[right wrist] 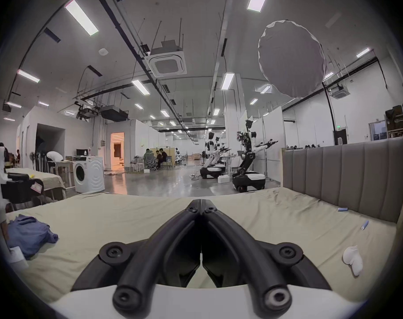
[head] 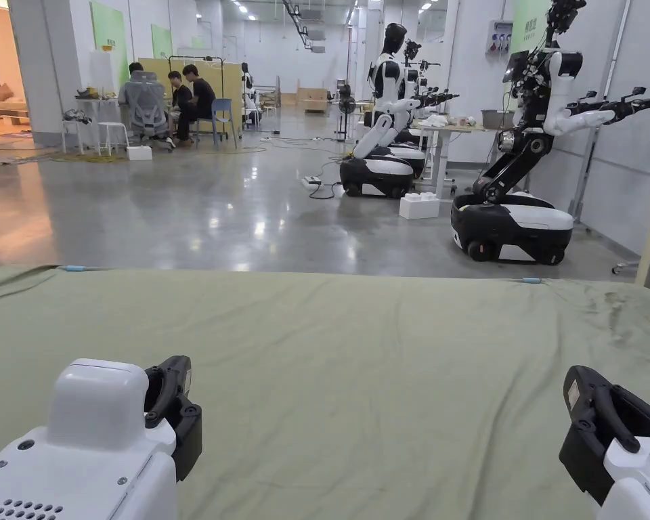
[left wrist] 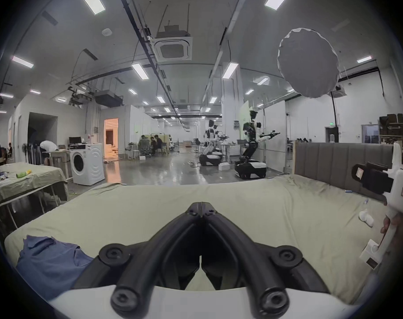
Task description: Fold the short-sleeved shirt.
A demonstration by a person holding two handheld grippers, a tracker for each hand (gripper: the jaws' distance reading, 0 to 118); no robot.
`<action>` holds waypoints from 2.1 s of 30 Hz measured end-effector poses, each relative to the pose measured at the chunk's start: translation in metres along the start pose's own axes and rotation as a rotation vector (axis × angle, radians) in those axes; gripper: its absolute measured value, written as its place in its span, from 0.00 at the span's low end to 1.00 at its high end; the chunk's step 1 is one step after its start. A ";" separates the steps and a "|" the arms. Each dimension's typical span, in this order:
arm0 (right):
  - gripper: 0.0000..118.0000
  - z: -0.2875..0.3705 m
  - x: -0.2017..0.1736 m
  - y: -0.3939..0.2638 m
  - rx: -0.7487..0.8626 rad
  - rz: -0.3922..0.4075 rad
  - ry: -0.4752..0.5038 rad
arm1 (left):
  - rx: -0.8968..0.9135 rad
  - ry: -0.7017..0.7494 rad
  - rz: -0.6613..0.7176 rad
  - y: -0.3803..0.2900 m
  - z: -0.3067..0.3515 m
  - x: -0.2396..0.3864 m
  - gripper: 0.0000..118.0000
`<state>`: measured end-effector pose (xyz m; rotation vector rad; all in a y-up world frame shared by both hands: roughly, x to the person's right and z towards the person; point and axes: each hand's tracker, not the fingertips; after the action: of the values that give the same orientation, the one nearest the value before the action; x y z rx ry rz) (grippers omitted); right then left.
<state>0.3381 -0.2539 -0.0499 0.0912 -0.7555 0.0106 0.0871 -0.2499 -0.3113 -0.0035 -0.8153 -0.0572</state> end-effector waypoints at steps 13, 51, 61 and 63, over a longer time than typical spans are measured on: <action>0.02 -0.049 -0.181 -0.005 -0.036 -0.085 0.581 | -0.054 0.566 0.002 0.004 0.158 -0.131 0.00; 0.02 -0.082 -0.265 -0.080 -0.385 0.098 0.700 | -0.702 0.468 0.522 -0.157 0.054 -0.306 0.18; 0.02 -0.071 -0.225 -0.074 -0.392 0.080 0.626 | -0.391 0.307 0.904 -0.120 0.073 -0.320 0.17; 0.02 -0.066 -0.210 -0.070 -0.384 0.075 0.592 | -0.359 0.273 0.859 -0.101 0.067 -0.309 0.17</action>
<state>0.2334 -0.3133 -0.2468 -0.2975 -0.1588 -0.0348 -0.1782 -0.3334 -0.4921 -0.6676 -0.4697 0.5960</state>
